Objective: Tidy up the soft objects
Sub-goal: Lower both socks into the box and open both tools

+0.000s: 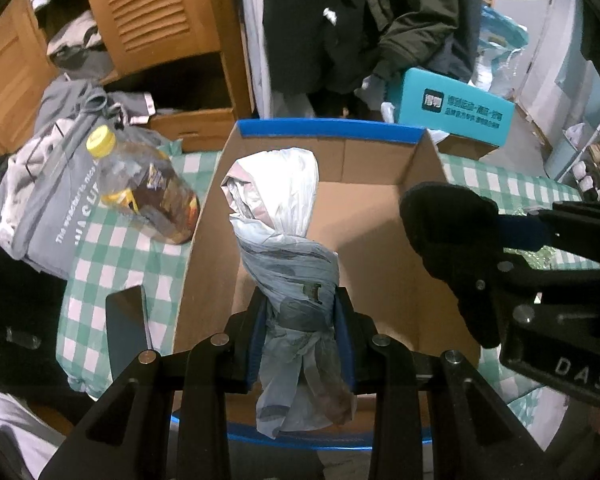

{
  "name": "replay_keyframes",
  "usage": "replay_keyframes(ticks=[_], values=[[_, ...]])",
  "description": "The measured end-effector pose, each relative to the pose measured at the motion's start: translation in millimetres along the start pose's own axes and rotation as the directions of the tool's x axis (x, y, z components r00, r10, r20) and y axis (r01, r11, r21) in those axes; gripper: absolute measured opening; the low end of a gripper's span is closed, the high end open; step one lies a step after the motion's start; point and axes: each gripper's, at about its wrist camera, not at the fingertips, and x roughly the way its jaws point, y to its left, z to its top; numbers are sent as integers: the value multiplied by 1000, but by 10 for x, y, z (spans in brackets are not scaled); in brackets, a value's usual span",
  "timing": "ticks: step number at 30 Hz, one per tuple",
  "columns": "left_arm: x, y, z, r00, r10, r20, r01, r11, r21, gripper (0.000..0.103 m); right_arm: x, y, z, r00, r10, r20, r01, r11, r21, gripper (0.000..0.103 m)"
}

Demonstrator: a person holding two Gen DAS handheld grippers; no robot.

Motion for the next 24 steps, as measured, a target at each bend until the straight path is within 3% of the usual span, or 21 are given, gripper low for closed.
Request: replay_keyframes(ticks=[3, 7, 12, 24], values=[[38, 41, -9, 1000, 10, -13, -10, 1000, -14, 33, 54, 9, 13, 1000, 6, -14, -6, 1000, 5, 38], [56, 65, -8, 1000, 23, -18, -23, 1000, -18, 44, 84, -5, 39, 1000, -14, -18, 15, 1000, 8, 43], [23, 69, 0, 999, 36, -4, -36, 999, -15, 61, 57, -26, 34, 1000, -26, -6, 26, 1000, 5, 60], [-39, -82, 27, 1000, 21, 16, -21, 1000, 8, 63, -169, -243, -7, 997, -66, 42, 65, 997, 31, 67]])
